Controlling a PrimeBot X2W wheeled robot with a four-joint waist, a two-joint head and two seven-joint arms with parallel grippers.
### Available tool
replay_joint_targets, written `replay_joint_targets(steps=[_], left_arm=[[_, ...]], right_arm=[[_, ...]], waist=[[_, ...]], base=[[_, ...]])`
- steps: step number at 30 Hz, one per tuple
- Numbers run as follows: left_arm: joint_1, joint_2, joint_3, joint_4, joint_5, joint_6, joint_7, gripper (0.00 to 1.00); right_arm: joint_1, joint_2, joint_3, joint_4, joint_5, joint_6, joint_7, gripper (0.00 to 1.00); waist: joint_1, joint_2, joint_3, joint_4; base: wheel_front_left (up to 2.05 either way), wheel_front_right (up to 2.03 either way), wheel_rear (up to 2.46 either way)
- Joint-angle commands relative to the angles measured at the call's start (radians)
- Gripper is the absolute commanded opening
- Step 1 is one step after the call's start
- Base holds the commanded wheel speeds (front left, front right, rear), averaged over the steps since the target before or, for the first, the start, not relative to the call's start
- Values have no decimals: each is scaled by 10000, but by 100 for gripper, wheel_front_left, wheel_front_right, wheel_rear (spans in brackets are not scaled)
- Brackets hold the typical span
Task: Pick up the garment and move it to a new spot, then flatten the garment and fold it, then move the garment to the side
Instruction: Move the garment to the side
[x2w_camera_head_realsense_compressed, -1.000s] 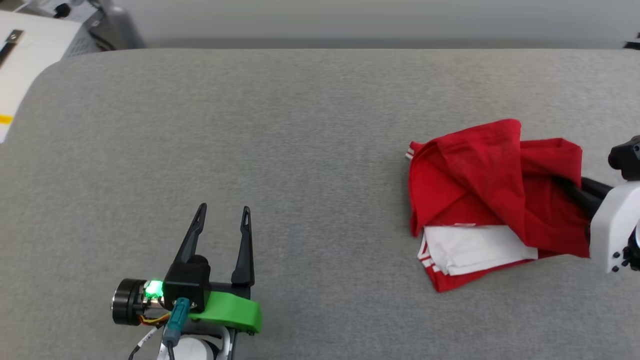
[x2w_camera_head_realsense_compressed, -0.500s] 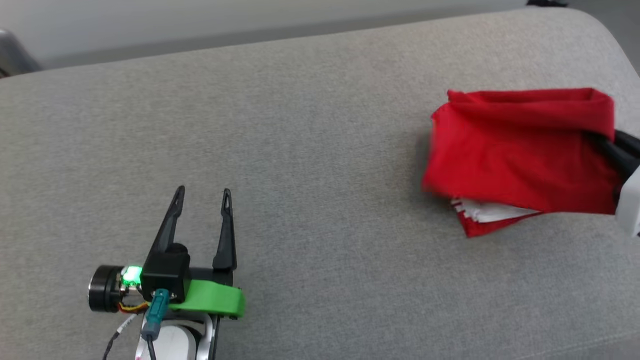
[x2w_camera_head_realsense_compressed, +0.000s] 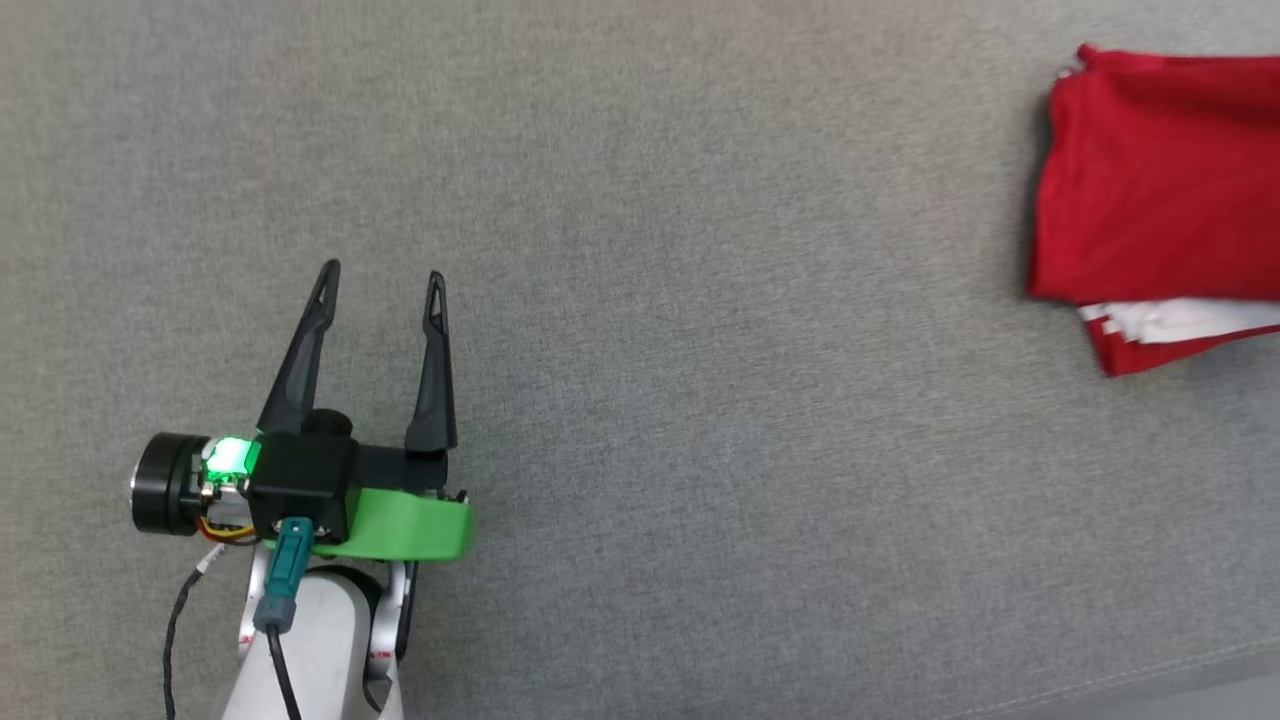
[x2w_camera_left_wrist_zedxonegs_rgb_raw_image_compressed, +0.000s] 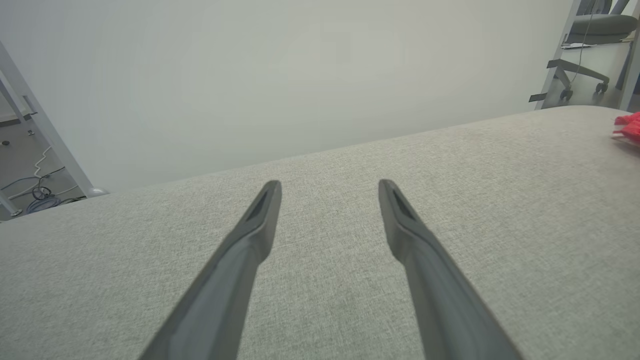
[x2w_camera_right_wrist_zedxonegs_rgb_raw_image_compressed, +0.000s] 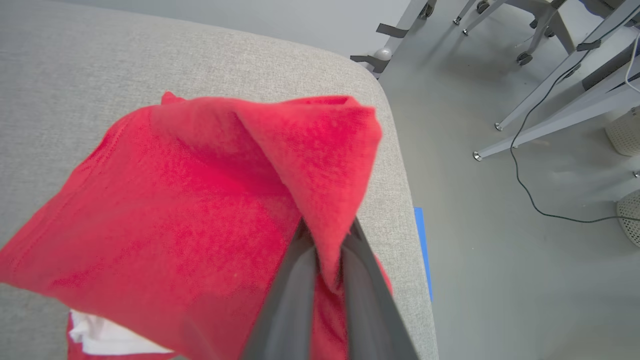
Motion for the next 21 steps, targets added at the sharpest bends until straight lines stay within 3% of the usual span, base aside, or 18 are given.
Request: replay_joint_targets(steps=[1, 12, 21], left_arm=[[-232, 128, 2, -135, 81, 73, -59, 100], [-795, 444, -110, -625, 120, 221, -59, 100], [-928, 545, -271, -766, 86, 399, -59, 100]], right_arm=[[-368, -77, -166, 315, -76, -7, -123, 0], [-2450, -158, -799, 3011, -933, -7, -685, 0], [-3370, -117, -1168, 5282, -1498, -7, -1211, 0]], waist=[[-1, -1, 875, 345], [-1, -1, 2129, 560], [-1, -1, 2283, 736]], base=[[0, 0, 0], [0, 0, 0], [0, 0, 0]])
